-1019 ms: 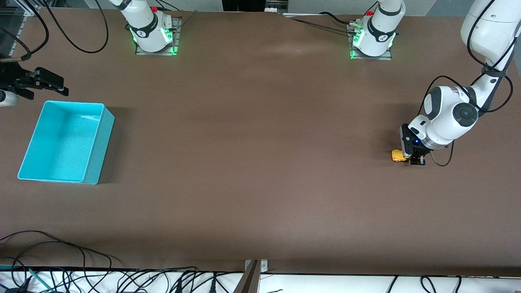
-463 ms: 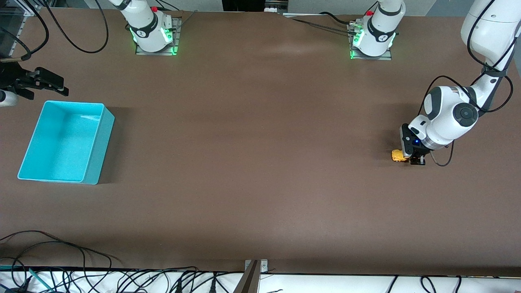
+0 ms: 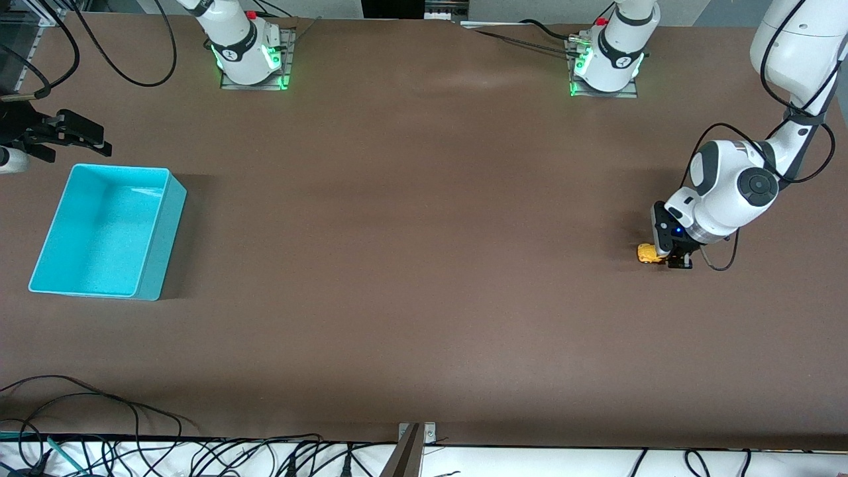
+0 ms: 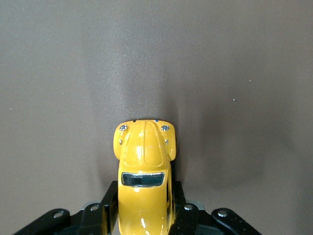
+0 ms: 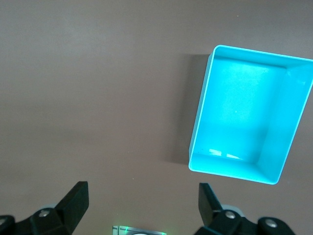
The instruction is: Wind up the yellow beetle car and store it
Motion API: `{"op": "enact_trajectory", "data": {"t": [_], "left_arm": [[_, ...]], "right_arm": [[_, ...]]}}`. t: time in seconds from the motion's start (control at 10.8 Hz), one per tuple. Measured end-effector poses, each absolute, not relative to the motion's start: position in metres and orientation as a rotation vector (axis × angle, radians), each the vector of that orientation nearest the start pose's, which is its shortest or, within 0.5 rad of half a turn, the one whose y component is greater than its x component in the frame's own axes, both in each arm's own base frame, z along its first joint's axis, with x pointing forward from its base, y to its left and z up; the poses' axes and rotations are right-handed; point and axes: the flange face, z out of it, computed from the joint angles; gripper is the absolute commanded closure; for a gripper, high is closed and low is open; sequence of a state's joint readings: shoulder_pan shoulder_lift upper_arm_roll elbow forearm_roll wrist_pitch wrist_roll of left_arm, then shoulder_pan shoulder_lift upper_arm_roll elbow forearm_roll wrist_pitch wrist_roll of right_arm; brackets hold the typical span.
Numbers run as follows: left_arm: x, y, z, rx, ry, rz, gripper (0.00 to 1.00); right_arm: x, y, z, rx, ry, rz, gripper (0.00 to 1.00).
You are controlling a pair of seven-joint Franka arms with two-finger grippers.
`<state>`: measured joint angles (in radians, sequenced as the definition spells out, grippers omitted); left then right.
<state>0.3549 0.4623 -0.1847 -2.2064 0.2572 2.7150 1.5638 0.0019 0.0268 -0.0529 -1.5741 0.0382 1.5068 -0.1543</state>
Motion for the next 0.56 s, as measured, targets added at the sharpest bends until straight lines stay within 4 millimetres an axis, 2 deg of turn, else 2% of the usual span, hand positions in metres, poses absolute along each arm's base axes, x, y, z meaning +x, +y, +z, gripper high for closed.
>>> {"op": "enact_trajectory", "data": {"t": [0.28, 0.46, 0.56], "left_arm": [[0.546, 0.087, 0.167, -2.172, 2.254, 0.067, 0.00], [0.550, 0.082, 0.175, -2.187, 2.295, 0.144, 0.00], [0.557, 0.077, 0.185, -2.184, 2.316, 0.176, 0.00]], "right_arm": [[0.554, -0.024, 0.603, -3.088, -0.161, 0.139, 0.00], [0.554, -0.024, 0.603, -3.088, -0.161, 0.139, 0.00], [0.554, -0.024, 0.603, -3.088, -0.161, 0.139, 0.00]]}}
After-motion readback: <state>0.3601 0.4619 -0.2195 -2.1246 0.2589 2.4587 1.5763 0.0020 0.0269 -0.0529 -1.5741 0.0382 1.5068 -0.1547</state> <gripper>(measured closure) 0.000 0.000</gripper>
